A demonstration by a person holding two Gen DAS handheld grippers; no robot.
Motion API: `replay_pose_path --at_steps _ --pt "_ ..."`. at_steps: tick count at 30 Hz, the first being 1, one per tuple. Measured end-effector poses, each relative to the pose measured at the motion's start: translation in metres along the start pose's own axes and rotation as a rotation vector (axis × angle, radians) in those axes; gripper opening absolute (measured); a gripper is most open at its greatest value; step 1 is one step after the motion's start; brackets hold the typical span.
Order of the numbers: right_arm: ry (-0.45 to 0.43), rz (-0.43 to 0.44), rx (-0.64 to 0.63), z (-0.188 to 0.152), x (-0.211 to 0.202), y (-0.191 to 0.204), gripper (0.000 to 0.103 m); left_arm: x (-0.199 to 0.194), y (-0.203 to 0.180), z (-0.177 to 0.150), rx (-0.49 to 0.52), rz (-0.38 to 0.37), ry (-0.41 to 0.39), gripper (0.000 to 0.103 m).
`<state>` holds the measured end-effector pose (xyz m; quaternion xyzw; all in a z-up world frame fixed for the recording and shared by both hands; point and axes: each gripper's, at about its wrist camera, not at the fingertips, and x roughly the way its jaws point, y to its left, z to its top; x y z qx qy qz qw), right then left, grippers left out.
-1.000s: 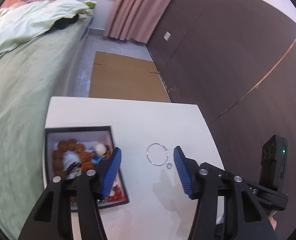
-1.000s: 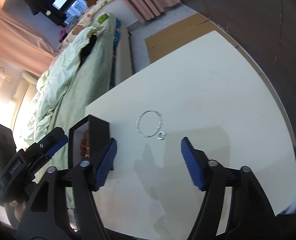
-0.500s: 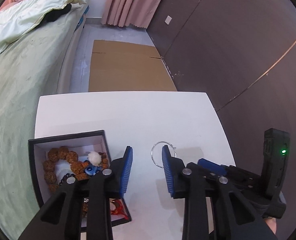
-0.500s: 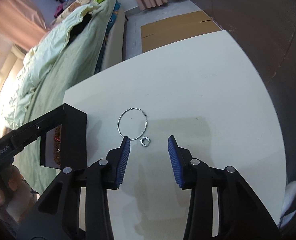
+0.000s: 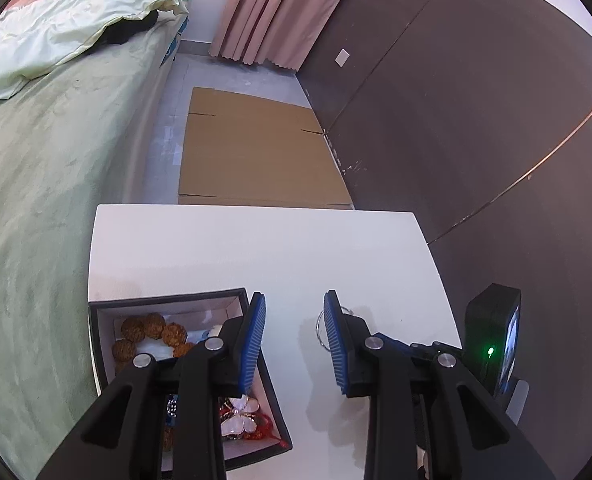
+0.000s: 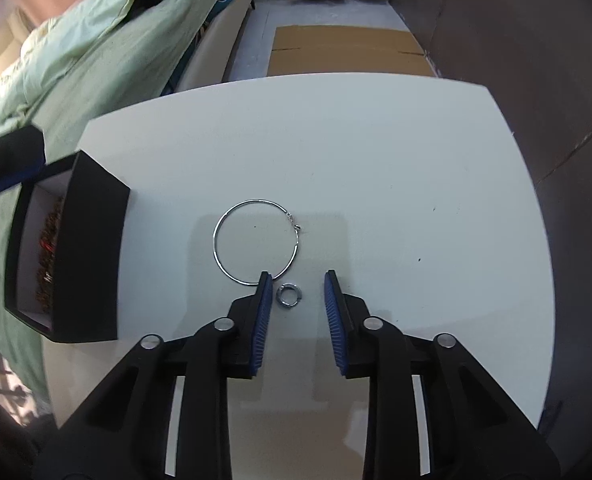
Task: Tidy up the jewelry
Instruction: 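Move the right gripper to the small silver ring and grasp it, then grasp the silver hoop earring with the left gripper and lift it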
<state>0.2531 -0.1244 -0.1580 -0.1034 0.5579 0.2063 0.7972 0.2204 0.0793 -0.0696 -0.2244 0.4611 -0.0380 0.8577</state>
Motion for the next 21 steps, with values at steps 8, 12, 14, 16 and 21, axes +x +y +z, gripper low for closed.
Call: replay_pose_path --at_steps 8,12,14,16,21 --pt "-0.001 -0.013 -0.027 -0.001 0.0 0.002 0.013 0.01 -0.01 0.003 0.018 0.0 0.006 0.028" --pt "-0.038 0.032 0.048 0.003 -0.015 -0.015 0.013 0.024 -0.025 -0.001 0.054 -0.004 0.033 0.028" --pt "-0.051 0.045 0.089 0.006 -0.02 -0.025 0.013 0.032 -0.035 -0.005 0.072 -0.013 0.05 0.028" --pt "-0.065 0.064 0.144 0.007 -0.025 -0.042 0.013 0.04 -0.044 -0.008 0.093 -0.003 0.061 0.028" --pt "-0.1 0.073 0.225 0.009 -0.036 -0.066 0.013 0.066 -0.056 -0.016 0.122 0.032 0.109 0.032"
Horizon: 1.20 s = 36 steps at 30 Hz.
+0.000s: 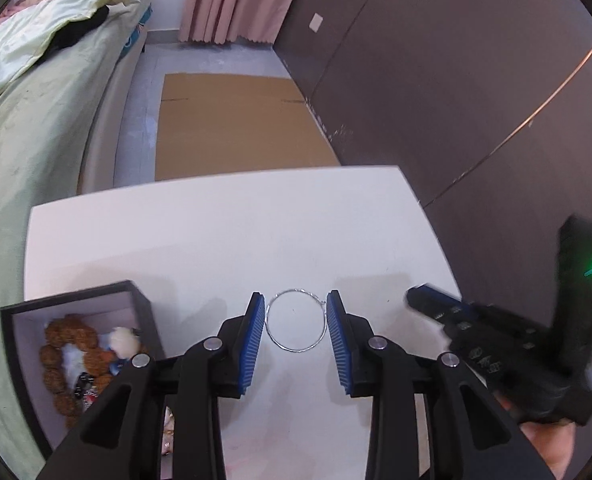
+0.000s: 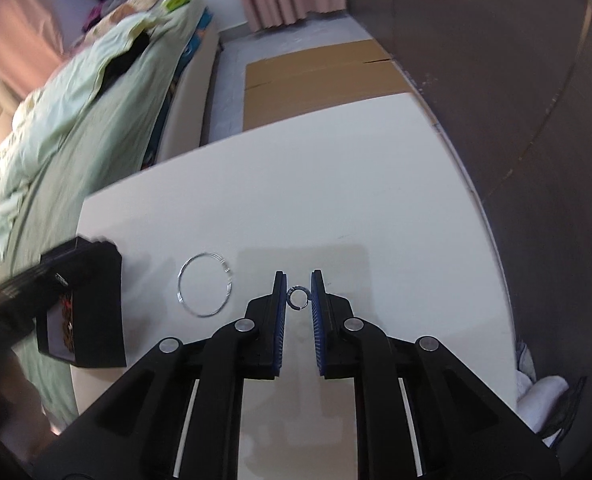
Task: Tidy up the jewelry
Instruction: 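Grasp the silver hoop earring with the left gripper and lift it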
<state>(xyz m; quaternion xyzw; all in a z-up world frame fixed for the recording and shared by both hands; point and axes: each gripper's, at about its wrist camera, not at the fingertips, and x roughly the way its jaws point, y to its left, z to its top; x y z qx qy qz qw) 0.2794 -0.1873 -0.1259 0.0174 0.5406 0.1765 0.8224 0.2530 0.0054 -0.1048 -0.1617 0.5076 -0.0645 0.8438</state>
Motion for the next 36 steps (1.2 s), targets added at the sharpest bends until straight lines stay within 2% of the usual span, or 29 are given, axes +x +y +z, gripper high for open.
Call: replay_pose_path --at_steps 2,3,6,9,15,21,25,36 --pt "-0.01 0.004 0.028 0.002 -0.005 -0.009 0.013 0.013 -0.006 -0.003 0.016 0.022 0.025 0.045" --pt "-0.013 0.005 0.038 0.001 -0.006 -0.011 0.013 0.019 -0.009 -0.005 0.024 0.041 0.028 0.055" --pt "-0.025 0.012 0.068 0.002 -0.012 -0.022 0.013 0.028 -0.02 -0.008 0.075 0.091 0.023 0.06" --pt "-0.043 0.016 0.101 0.006 -0.019 -0.033 0.013 0.04 -0.028 -0.013 0.105 0.133 0.03 0.06" --pt "-0.069 0.036 0.164 0.008 -0.03 -0.054 0.013 0.063 -0.039 -0.022 0.166 0.207 0.052 0.053" --pt "-0.078 0.05 0.162 0.007 -0.035 -0.055 0.013 0.071 -0.046 -0.03 0.213 0.287 0.021 0.048" --pt "-0.08 0.054 0.149 0.004 -0.037 -0.052 0.013 0.071 -0.045 -0.031 0.215 0.284 0.011 0.047" --pt "-0.093 0.064 0.121 -0.002 -0.043 -0.043 0.013 0.039 -0.046 -0.035 0.157 0.187 -0.022 0.046"
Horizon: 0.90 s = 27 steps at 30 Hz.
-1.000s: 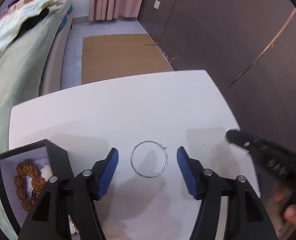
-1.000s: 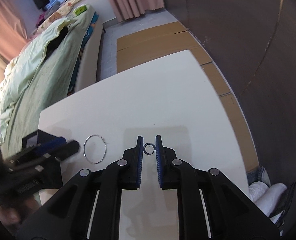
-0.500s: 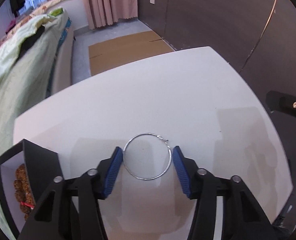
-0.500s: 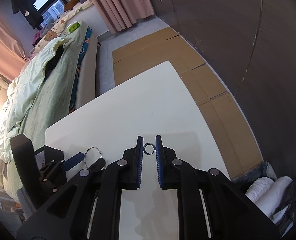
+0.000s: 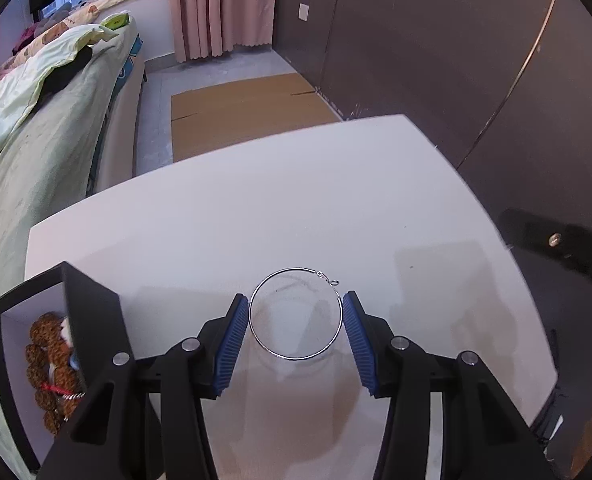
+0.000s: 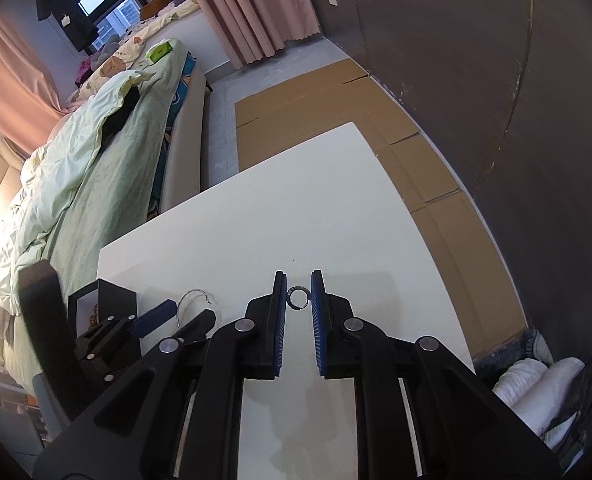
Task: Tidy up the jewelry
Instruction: 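Grasp the silver hoop earring with the left gripper and lift it, then drop the hoop into the black box while the right gripper drops the ring there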
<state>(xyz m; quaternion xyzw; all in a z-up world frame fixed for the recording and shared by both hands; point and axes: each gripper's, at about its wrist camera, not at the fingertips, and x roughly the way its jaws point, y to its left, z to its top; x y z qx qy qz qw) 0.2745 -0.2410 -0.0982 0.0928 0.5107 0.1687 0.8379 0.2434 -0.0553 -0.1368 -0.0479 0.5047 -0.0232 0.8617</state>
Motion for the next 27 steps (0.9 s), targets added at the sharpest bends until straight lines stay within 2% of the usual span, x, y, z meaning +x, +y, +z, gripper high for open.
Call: replay_pose_path --at_steps 7,16,27 --pt "-0.022 0.027 -0.01 -0.006 -0.007 0.006 0.013 -0.044 0.016 -0.002 -0.061 -0.042 -0.068 0.047" --pt "-0.07 0.101 -0.044 -0.015 -0.019 0.028 0.013 -0.107 0.068 -0.009 -0.161 -0.046 -0.163 0.047" --pt "-0.082 0.137 -0.095 -0.028 -0.012 0.068 0.013 -0.132 0.132 -0.027 -0.265 -0.023 -0.169 0.047"
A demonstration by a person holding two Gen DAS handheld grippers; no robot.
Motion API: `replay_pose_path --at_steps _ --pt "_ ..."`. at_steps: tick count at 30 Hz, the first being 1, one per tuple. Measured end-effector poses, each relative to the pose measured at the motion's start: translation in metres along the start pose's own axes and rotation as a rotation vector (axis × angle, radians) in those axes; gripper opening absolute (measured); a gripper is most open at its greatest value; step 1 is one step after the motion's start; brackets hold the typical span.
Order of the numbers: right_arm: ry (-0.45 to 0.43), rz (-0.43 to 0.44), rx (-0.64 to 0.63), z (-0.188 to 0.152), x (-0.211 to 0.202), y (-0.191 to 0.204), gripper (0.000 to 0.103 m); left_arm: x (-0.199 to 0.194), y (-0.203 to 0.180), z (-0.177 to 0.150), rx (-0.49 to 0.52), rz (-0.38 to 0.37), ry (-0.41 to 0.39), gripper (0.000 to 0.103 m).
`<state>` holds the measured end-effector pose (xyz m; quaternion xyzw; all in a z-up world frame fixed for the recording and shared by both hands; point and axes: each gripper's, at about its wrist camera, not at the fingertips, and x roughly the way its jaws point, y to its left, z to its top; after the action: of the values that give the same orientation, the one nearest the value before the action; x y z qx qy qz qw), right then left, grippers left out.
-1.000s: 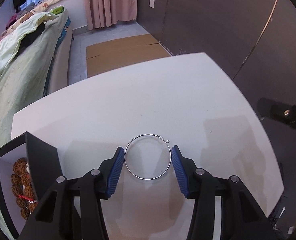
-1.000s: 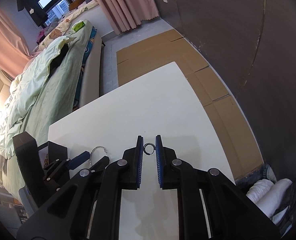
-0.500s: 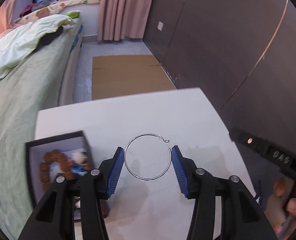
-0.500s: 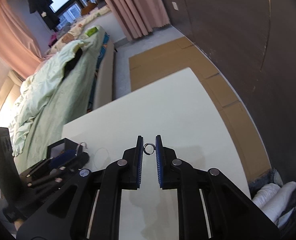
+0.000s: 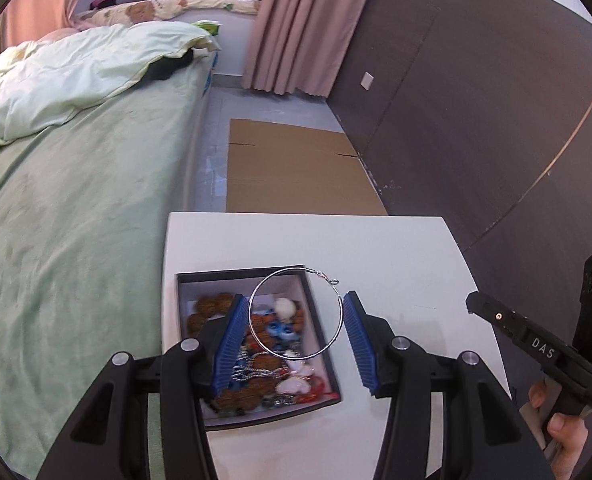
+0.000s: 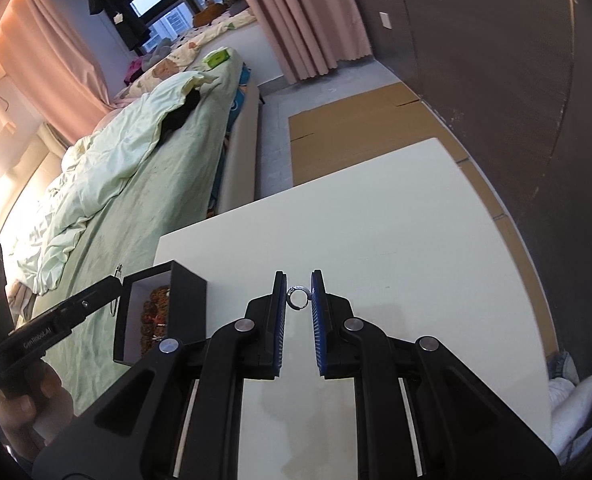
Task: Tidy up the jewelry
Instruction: 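Drop the hoop into the black box while the right gripper drops the ring there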
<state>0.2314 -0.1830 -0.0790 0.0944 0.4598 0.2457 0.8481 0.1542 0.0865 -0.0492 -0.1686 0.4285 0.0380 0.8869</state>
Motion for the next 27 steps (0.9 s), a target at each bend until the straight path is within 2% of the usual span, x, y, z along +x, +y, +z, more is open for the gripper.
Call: replay_pose_path --at_steps 5,7,9,18,21,27 --pt "0.011 0.018 -0.019 -0.005 0.01 0.017 0.013 0.003 0.015 -0.004 -0.027 -0.016 0.039 0.049" --pt "0.012 0.027 -0.026 -0.007 0.013 0.025 0.013 0.001 0.023 -0.004 -0.059 -0.001 0.031 0.064" --pt "0.012 0.035 -0.029 -0.009 0.016 0.031 0.013 -0.007 0.032 -0.001 -0.087 -0.006 0.009 0.07" --pt "0.008 0.153 -0.054 -0.015 0.026 0.067 0.013 -0.031 0.068 0.01 -0.174 -0.027 -0.04 0.071" --pt "0.012 0.204 -0.073 -0.019 0.03 0.084 0.013 -0.036 0.074 0.013 -0.183 -0.026 -0.056 0.076" --pt "0.018 0.269 -0.111 -0.027 0.035 0.115 0.013 -0.043 0.084 0.017 -0.198 -0.029 -0.077 0.08"
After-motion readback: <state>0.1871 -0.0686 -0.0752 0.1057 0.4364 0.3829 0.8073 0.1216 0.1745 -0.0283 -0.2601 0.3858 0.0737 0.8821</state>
